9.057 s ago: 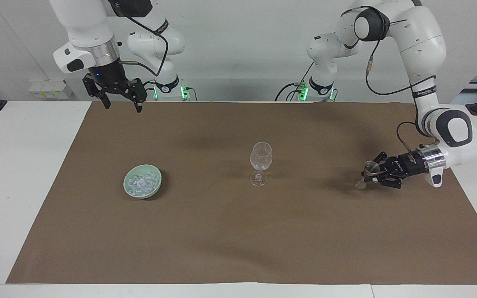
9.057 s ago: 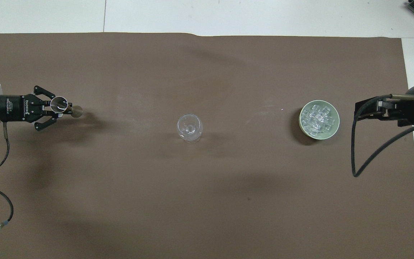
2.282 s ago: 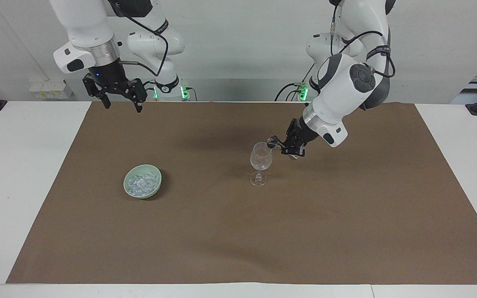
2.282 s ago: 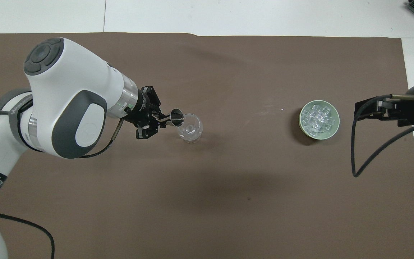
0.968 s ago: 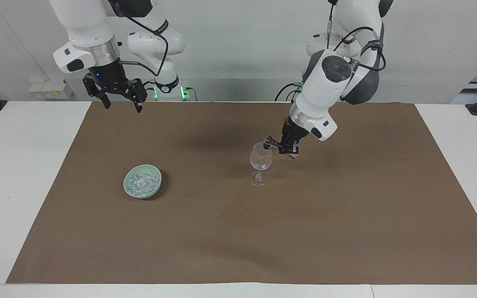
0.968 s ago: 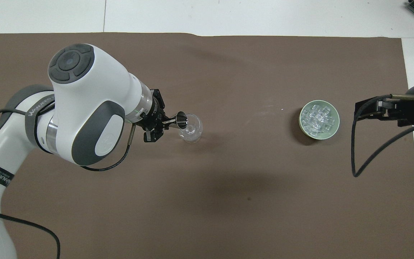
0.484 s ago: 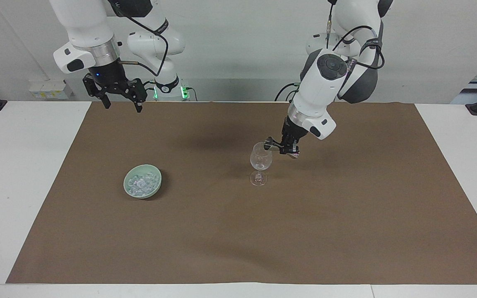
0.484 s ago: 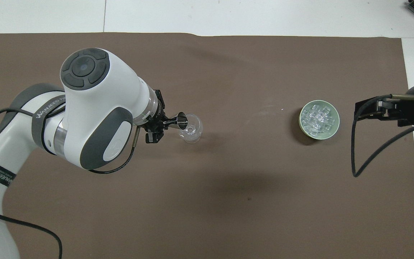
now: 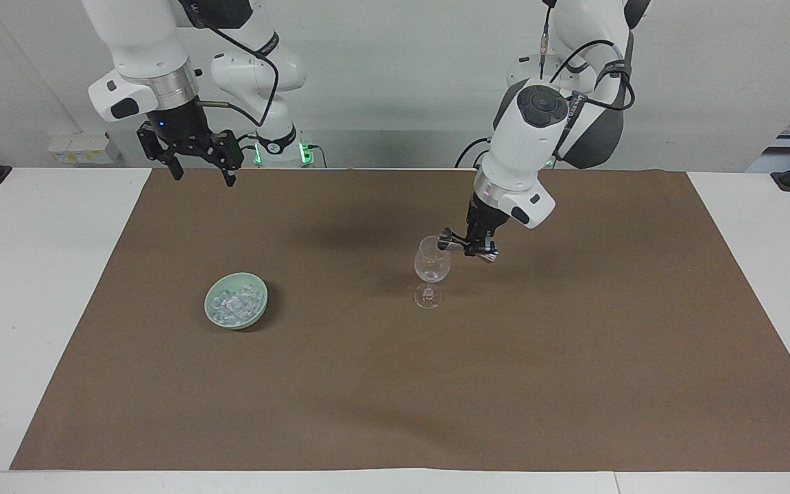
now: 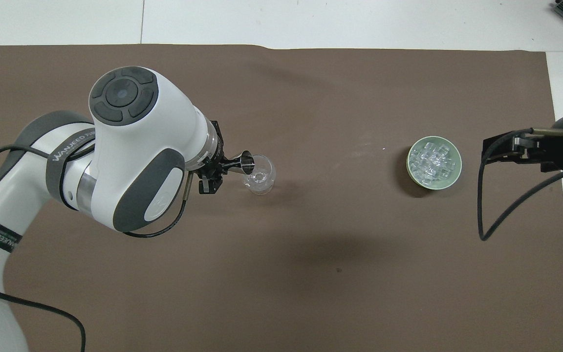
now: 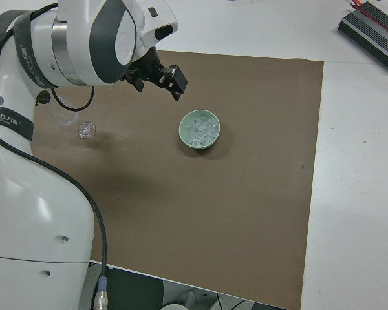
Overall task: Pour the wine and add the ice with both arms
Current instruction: 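Hold the metal cup tipped over the glass with the left gripper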
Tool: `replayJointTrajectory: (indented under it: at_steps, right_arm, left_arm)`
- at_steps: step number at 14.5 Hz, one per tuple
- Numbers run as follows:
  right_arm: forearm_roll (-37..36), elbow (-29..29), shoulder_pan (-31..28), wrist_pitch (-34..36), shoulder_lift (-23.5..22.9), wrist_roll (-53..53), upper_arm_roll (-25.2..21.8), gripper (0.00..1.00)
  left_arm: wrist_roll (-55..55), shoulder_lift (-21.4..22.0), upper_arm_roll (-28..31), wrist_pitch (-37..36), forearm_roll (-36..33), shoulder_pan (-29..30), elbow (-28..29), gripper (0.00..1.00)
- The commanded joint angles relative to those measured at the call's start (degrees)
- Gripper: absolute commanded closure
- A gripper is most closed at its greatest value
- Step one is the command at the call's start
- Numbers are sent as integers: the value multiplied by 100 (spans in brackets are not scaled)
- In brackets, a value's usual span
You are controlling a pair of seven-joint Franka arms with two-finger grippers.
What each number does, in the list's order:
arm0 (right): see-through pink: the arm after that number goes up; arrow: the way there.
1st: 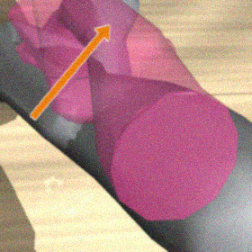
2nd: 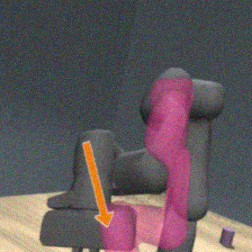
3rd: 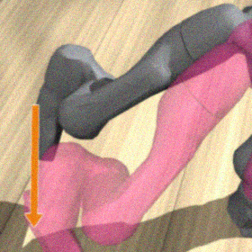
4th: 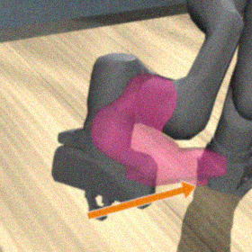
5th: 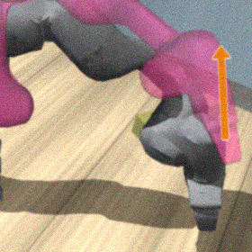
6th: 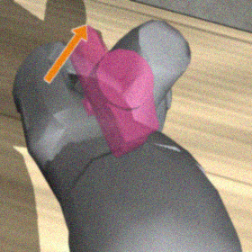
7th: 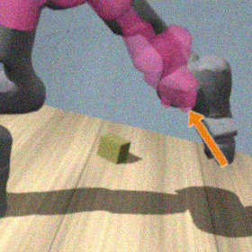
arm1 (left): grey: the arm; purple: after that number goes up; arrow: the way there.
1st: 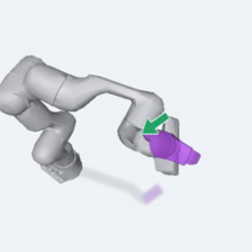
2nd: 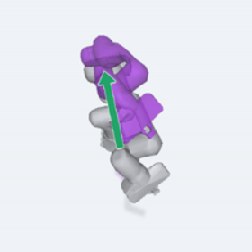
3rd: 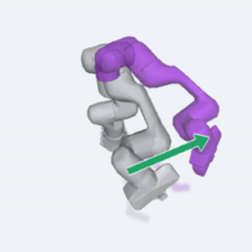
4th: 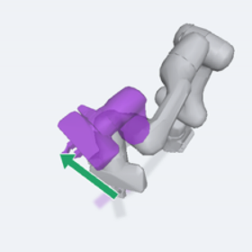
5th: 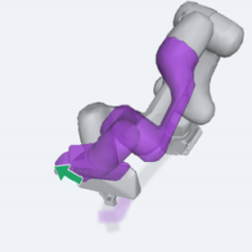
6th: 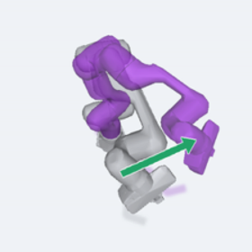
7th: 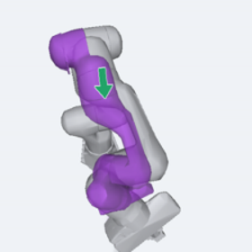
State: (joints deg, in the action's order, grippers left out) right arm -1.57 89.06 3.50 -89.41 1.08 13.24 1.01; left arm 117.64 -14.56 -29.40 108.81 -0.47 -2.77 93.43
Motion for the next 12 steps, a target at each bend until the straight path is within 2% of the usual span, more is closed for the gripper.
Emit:
replayJointTrajectory:
  at_steps: [1,12]
  right_arm:
    - [113,32,-77,29,23,-155,14,0]
    - [113,32,-77,29,23,-155,14,0]
  left_arm:
    - [188,-169,-136,-237,-261,-5,-281,100]
    - [285,-214,-242,-483,-595,-22,-334,100]
